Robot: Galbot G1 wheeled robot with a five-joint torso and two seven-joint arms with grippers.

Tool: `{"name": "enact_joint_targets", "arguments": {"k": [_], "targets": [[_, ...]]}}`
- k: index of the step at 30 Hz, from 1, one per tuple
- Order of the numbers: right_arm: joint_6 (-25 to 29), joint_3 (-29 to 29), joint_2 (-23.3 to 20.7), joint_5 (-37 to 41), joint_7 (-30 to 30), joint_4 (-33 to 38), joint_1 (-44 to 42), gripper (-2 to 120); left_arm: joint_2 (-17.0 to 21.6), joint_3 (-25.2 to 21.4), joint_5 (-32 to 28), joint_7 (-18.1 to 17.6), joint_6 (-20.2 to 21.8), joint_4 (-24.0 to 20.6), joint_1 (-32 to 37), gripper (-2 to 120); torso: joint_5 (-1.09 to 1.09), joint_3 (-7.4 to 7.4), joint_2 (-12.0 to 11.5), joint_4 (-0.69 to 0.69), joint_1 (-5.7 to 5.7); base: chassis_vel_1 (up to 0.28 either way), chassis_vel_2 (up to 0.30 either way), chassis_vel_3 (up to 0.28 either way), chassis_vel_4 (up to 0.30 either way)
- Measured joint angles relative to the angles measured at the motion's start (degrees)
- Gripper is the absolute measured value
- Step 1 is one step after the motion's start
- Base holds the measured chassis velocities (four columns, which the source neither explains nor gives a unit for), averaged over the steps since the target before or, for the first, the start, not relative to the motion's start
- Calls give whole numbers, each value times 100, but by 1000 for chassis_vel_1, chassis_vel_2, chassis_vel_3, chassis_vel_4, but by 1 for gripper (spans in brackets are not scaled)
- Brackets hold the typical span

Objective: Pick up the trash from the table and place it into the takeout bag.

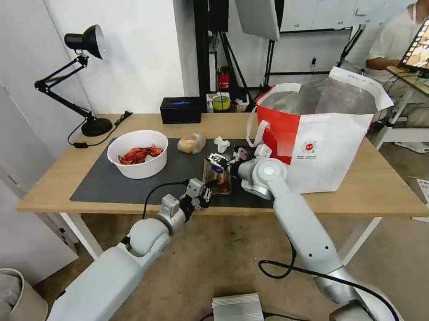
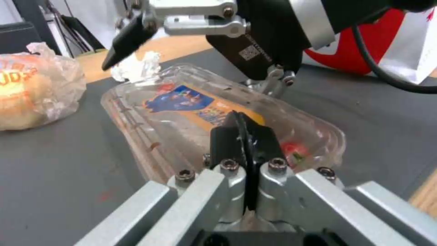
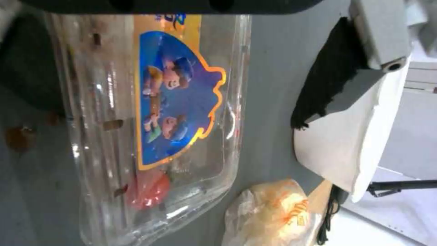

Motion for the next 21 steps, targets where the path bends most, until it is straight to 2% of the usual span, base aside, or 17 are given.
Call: {"name": "enact_joint_targets", "arguments": {"k": [1, 2, 4, 6, 9, 10, 12, 14, 16, 18, 20, 21], "targets": [[-4, -6, 6, -17, 10, -4, 0, 90, -3, -2, 0, -6, -2, -6, 10, 0, 0, 0, 0, 1, 0, 0, 0, 0, 0], [-4, -6, 6, -17, 10, -4, 0, 90, -3, -2, 0, -6, -2, -6, 10, 0, 0, 0, 0, 1, 0, 0, 0, 0, 0], [-14, -13, 12, -33, 26, -4, -13, 78, -4, -10, 0, -26, -12, -9, 26, 0, 0, 0, 0, 1, 0, 0, 0, 0, 0], [-17, -13, 13, -39, 33, -5, -20, 75, -2, -10, 0, -30, -29, -9, 31, 0, 0, 0, 0, 1, 0, 0, 0, 0, 0], [-23, -17, 3, -59, 61, -4, -49, 60, 5, -13, -4, -42, -95, -9, 39, 0, 0, 0, 0, 0, 0, 0, 0, 0, 0], [-23, -17, 3, -59, 61, -4, -49, 60, 5, -13, -4, -42, -95, -9, 39, 0, 0, 0, 0, 0, 0, 0, 0, 0, 0], [-28, -22, -15, -58, 97, -5, -47, 48, 9, -14, -19, -50, -102, -10, 32, 0, 0, 0, 0, 1, 0, 0, 0, 0, 0], [-30, -23, -18, -56, 104, -5, -45, 47, 10, -15, -20, -51, -103, -11, 29, 0, 0, 0, 0, 1, 0, 0, 0, 0, 0], [-35, -24, -29, -49, 131, 0, -41, 37, 17, -16, -28, -54, -105, -14, 26, 0, 0, 0, 0, 2, 0, 0, 0, 0, 0], [-36, -24, -30, -47, 136, 2, -41, 36, 18, -17, -29, -54, -104, -14, 26, 0, 0, 0, 0, 2, 0, 0, 0, 0, 0], [-41, -24, -38, -37, 155, 25, -42, 20, 24, -21, -32, -56, -107, -24, 31, 0, 0, 0, 0, 1, 0, 0, 0, 0, 0], [-41, -24, -38, -37, 155, 25, -42, 20, 24, -21, -32, -56, -107, -24, 31, 0, 0, 0, 0, 1, 0, 0, 0, 0, 0]]}}
